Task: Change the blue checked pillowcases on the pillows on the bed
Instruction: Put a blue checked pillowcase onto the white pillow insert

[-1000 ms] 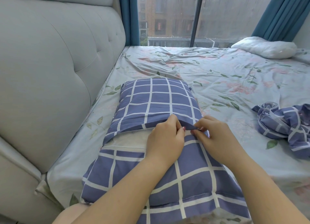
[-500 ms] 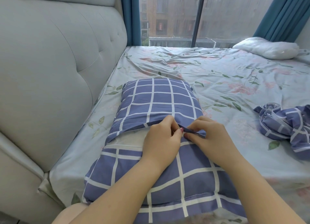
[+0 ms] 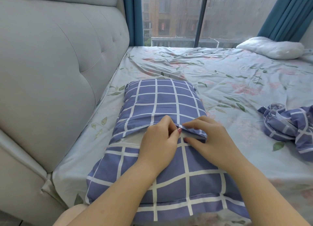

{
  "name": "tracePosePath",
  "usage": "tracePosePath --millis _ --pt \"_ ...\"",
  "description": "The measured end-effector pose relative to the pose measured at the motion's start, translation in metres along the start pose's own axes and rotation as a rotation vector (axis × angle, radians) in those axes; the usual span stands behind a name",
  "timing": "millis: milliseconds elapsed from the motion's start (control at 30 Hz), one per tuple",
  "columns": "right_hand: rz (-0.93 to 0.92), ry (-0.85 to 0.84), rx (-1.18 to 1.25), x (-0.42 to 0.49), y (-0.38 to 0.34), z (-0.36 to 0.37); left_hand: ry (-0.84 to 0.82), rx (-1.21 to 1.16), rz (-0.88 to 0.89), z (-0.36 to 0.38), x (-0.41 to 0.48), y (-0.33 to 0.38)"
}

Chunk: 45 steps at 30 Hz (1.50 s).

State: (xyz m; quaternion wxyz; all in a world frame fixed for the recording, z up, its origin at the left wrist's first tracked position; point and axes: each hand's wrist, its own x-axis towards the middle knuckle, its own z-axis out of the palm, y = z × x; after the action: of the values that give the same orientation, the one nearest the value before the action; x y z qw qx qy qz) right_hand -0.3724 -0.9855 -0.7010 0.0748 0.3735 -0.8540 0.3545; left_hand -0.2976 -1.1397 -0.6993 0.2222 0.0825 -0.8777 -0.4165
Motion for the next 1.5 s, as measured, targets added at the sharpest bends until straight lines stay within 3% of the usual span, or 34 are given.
tracePosePath --millis 400,667,1100,1367,1500 --pt "-0.043 0.054 -0.126 0.006 0.005 -0.005 -0.022 0.026 -0.044 -0.008 0.002 -0.007" --pt "0.005 0.02 0.066 0.003 -0.007 0.004 0.008 0.014 -0.005 -0.012 -0.002 -0.009" --pt "0.011 0.028 -0.072 0.013 -0.01 0.005 0.031 0.057 -0.041 -0.021 -0.003 -0.014" --pt "0.022 -0.012 0.121 0.011 -0.022 0.011 0.063 0.036 -0.01 -0.029 -0.005 -0.015" --pt "0.023 -0.02 0.105 0.018 -0.034 0.029 0.064 0.035 -0.015 -0.031 -0.006 -0.018"
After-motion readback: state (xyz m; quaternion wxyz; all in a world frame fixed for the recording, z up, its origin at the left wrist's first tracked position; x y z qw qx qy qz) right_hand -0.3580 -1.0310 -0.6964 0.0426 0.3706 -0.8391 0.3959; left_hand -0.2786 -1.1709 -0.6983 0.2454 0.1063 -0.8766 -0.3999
